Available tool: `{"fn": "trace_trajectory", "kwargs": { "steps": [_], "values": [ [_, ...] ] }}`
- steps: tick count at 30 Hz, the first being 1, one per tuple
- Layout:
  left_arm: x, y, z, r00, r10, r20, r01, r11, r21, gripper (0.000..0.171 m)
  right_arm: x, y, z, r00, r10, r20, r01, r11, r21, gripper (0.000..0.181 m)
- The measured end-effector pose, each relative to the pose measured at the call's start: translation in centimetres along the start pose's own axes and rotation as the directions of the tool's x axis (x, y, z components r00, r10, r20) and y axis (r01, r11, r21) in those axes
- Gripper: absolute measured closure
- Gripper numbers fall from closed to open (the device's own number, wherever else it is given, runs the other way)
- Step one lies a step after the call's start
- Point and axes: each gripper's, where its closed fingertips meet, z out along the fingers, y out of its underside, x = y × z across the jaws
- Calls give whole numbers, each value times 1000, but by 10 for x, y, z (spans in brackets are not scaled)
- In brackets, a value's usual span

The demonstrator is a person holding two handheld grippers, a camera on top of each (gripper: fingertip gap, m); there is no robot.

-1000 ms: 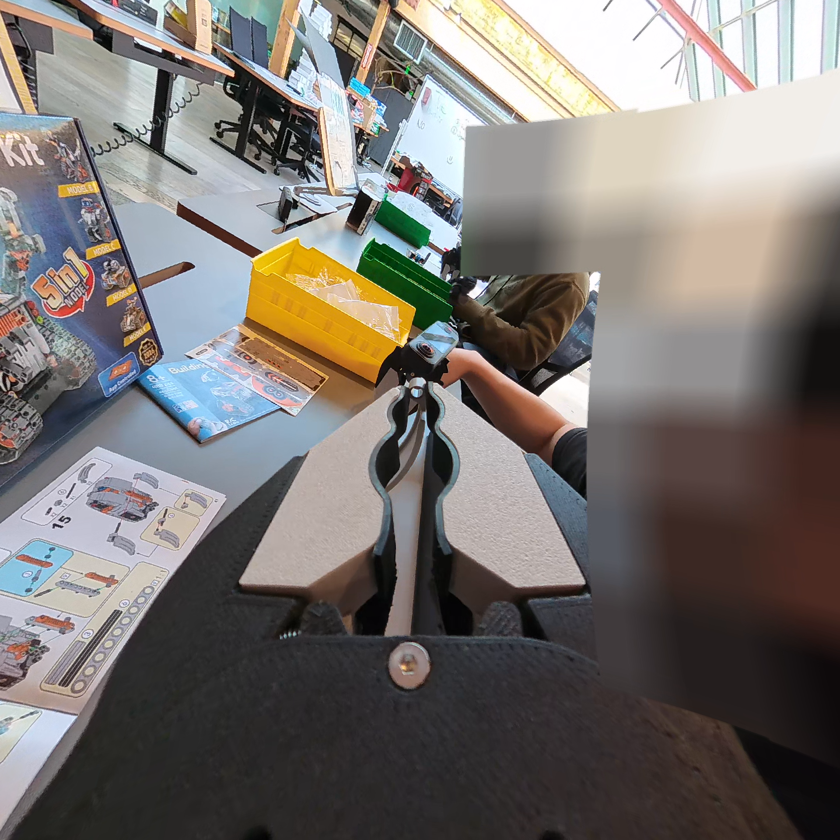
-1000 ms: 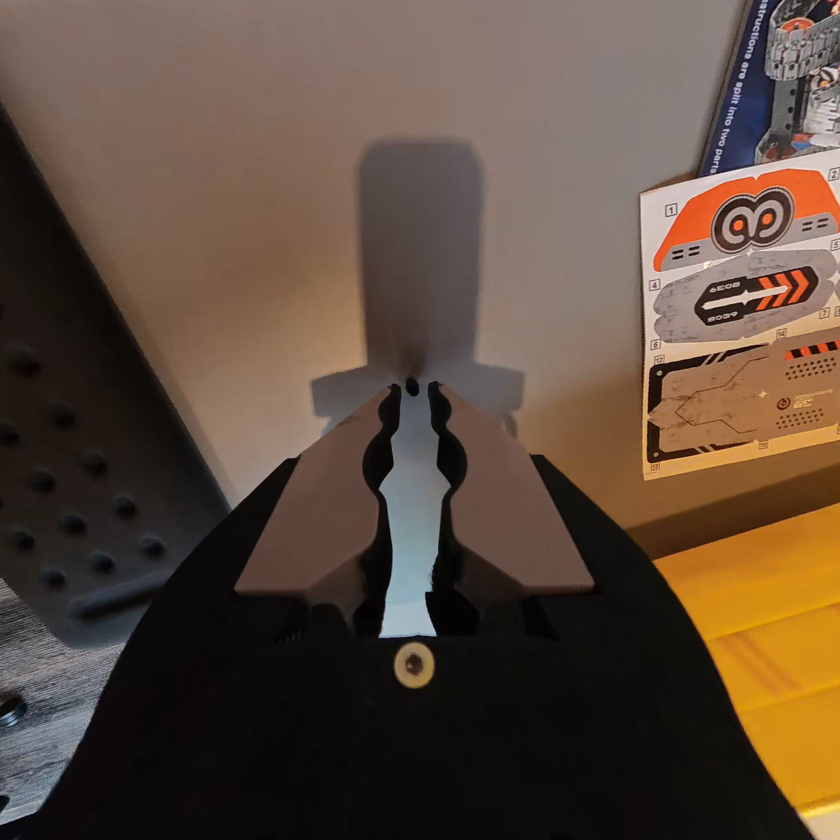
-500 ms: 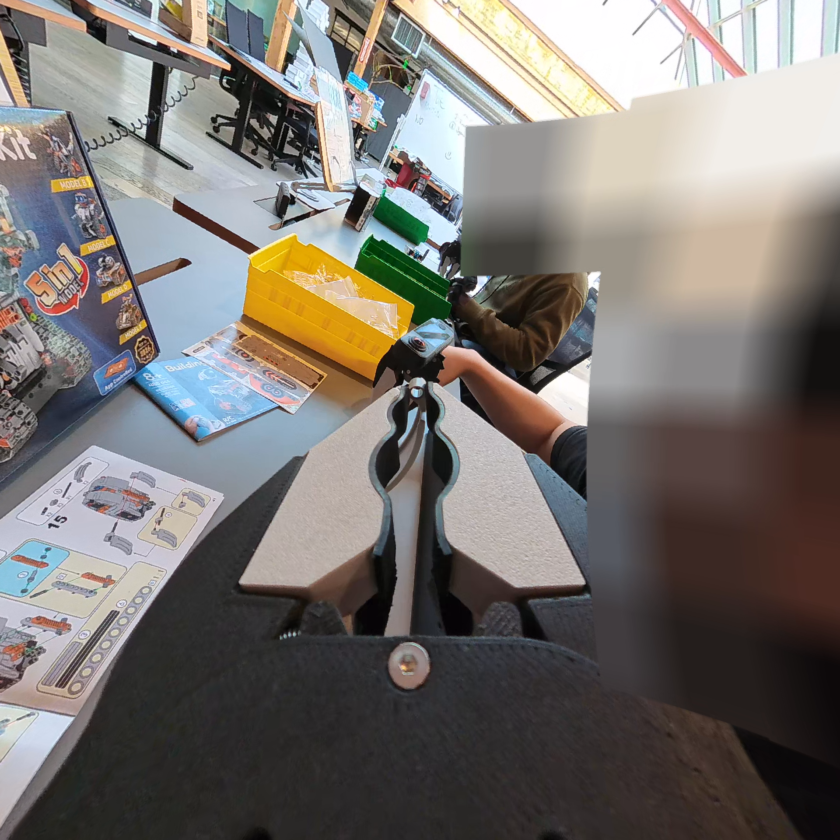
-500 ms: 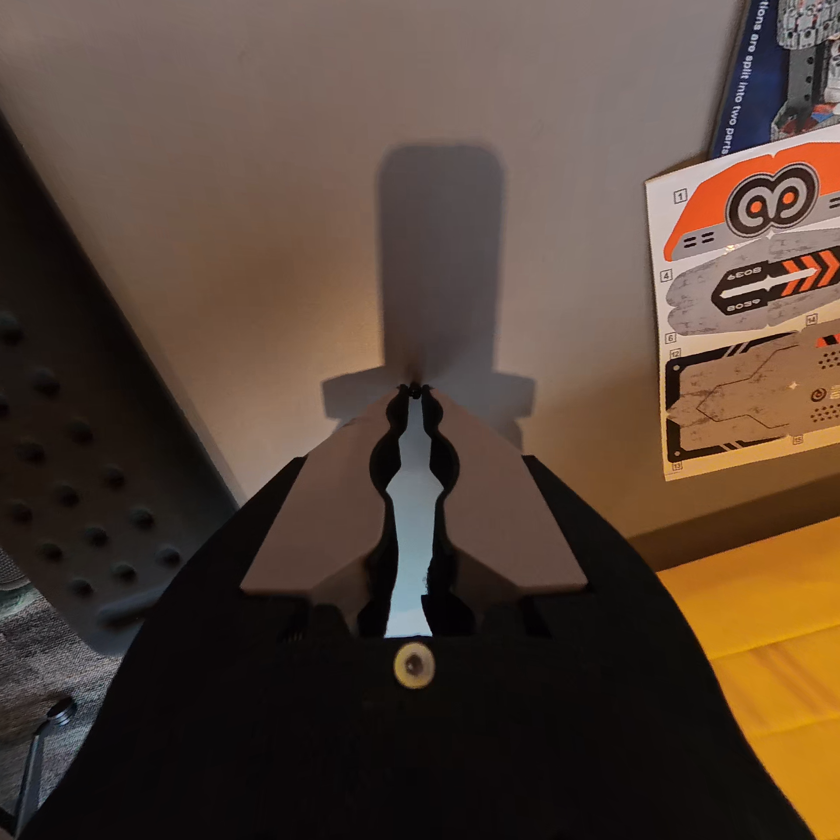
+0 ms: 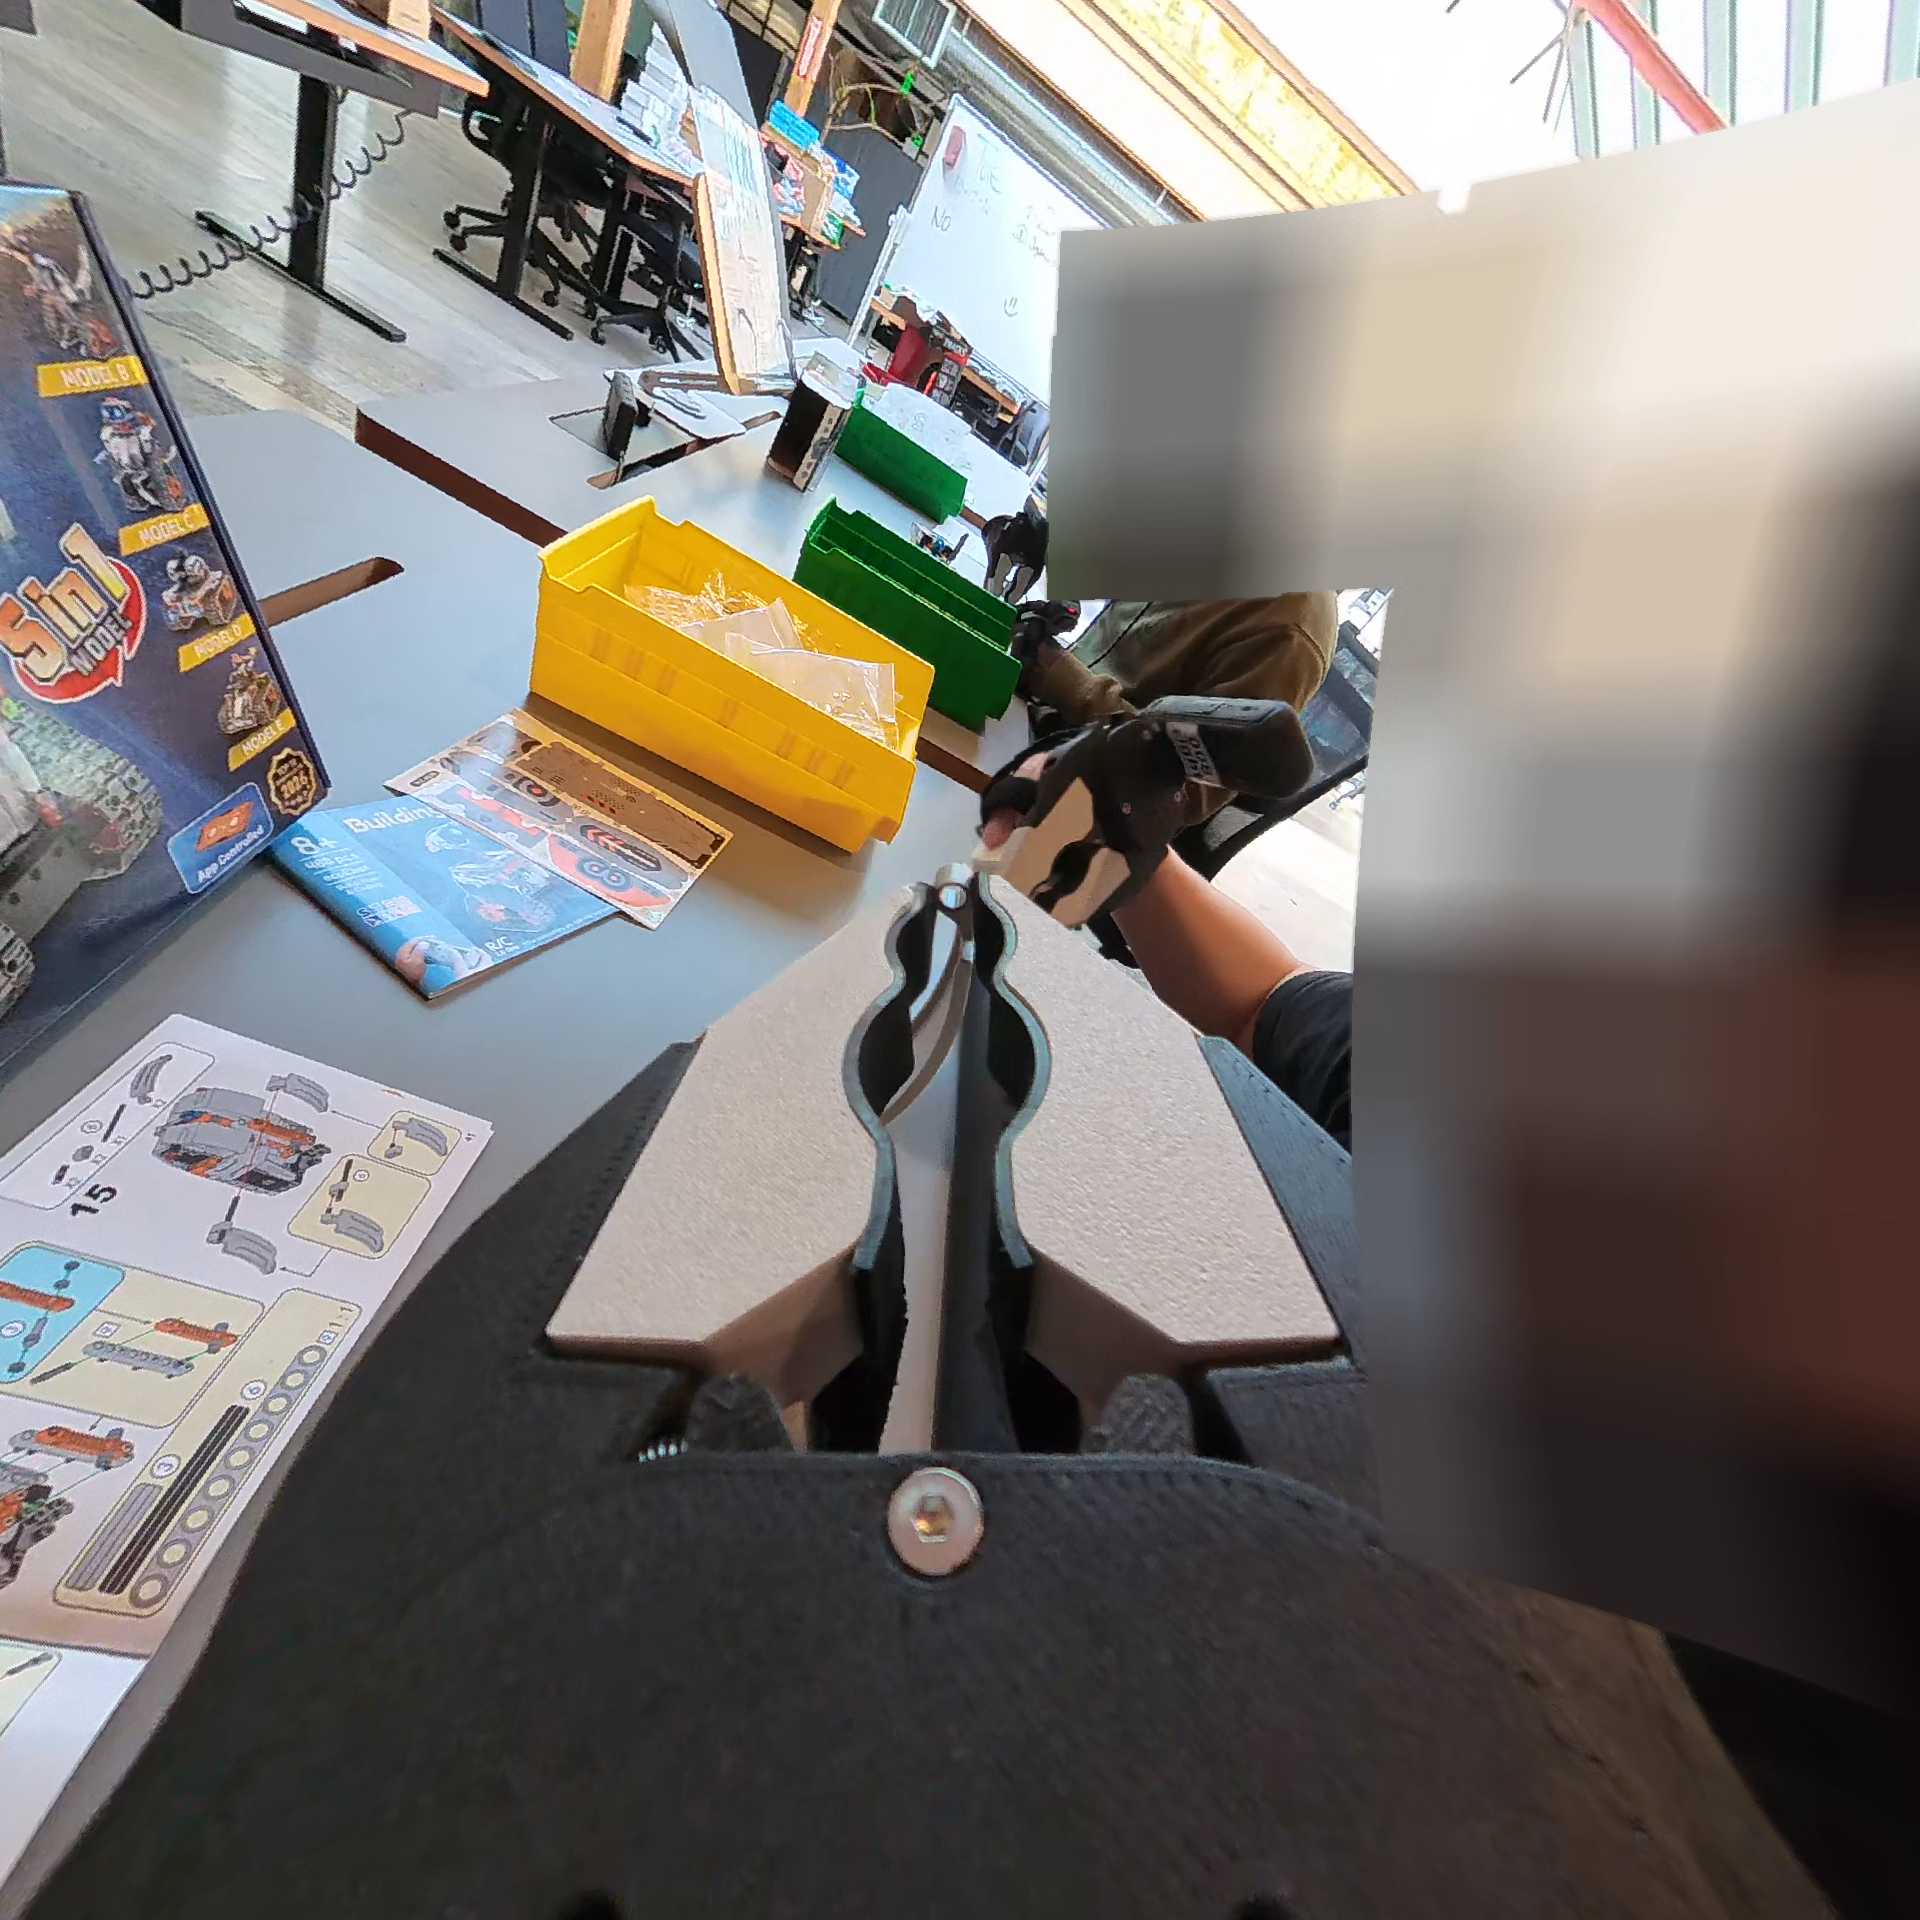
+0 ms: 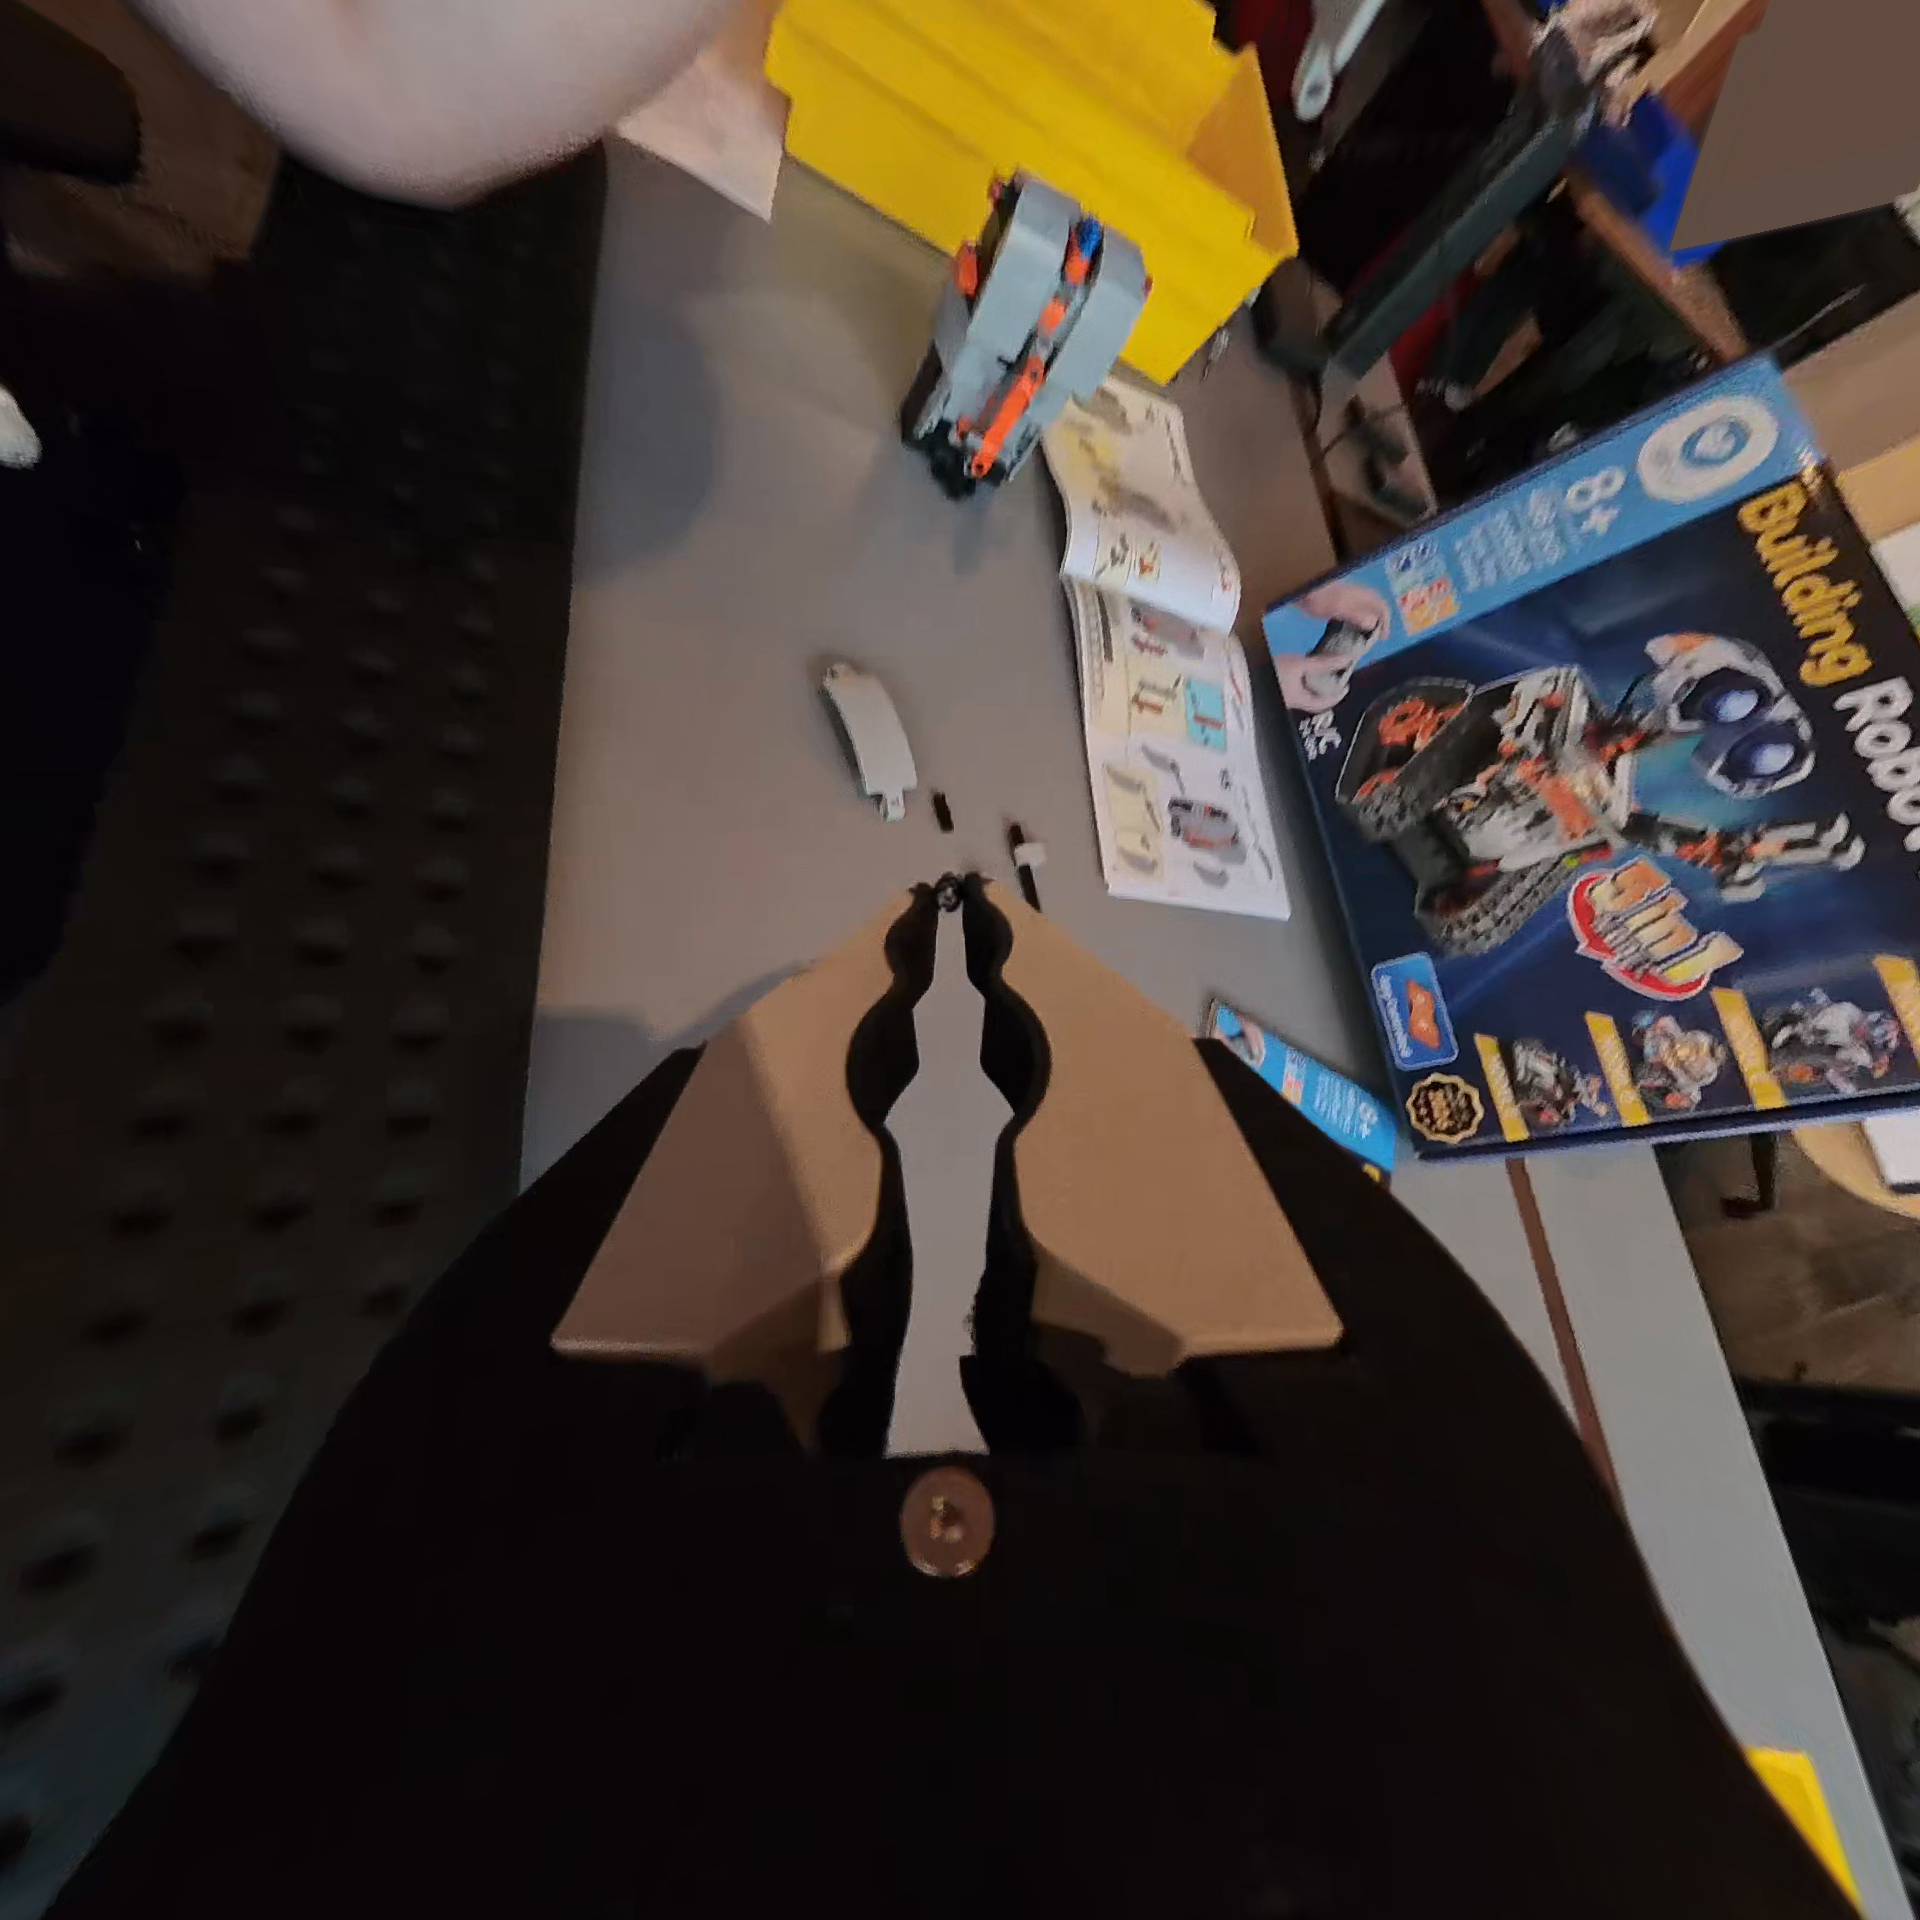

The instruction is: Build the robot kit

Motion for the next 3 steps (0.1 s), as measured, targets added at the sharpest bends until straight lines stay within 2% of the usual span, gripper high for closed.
{"fn": "trace_trajectory", "kwargs": {
  "steps": [3],
  "values": [
    [6,1,3,999,7,-37,-7,1000,-6,168,4,-24,-4,999,-28,-32,30,996,79,178]
  ]
}}
